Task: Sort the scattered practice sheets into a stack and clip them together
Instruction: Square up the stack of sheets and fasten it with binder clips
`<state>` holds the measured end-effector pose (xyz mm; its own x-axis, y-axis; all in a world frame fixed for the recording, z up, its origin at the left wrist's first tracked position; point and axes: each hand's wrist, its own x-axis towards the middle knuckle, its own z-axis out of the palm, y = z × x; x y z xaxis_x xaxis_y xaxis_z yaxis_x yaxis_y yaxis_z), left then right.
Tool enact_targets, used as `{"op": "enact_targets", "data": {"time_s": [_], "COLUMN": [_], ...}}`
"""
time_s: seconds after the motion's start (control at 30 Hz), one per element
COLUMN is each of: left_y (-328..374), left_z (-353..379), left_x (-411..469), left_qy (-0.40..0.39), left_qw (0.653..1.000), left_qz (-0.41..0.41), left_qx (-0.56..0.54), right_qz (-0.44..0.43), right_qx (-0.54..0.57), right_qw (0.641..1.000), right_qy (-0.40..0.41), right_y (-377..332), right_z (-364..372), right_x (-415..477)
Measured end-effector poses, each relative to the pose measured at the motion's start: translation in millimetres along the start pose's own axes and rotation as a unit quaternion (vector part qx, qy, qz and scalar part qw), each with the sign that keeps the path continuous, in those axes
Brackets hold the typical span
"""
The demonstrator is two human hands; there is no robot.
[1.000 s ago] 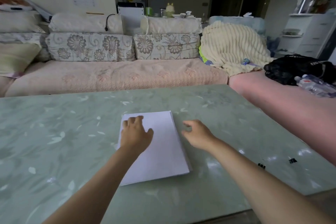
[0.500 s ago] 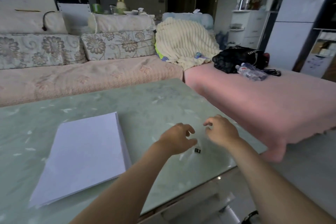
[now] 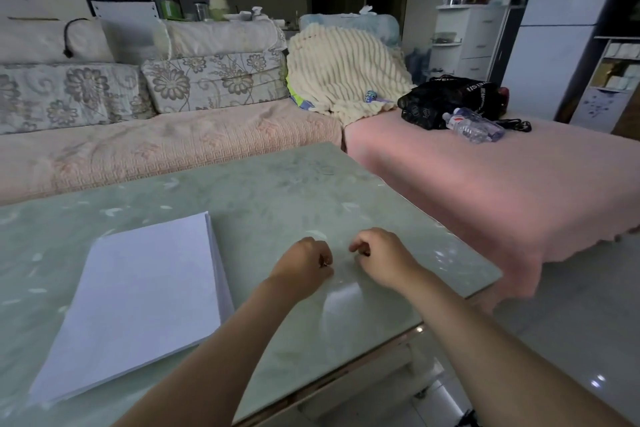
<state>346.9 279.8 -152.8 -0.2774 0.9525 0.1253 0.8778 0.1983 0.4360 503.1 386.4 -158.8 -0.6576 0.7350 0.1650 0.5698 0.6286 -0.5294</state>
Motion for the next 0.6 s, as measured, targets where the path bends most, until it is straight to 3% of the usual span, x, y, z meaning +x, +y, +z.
{"op": "enact_targets", "data": {"time_s": [0.2,0.43,0.6], "left_y": [-40,-67,-74], "left_z": [-23,-43,-58], "left_x": [-11,-18,-28], "left_qy": [0.011,0.054,0.078], "left_qw": [0.998,0.998,0.996], "left_qz": [-0.063,-0.045,-0.031], "left_qx": [0.007,-0.005,-0.026], "right_qz": [-0.081,-0.012,-0.04], "right_qx": [0.047,-0.052,-0.038], "right_qw": [0.995,0.995,0.993], "right_qy": [-0.045,-0.08,-0.106], "right_y": [-38,-45,-77], "right_z": [29,26,35], "right_x": [18,27,27]}}
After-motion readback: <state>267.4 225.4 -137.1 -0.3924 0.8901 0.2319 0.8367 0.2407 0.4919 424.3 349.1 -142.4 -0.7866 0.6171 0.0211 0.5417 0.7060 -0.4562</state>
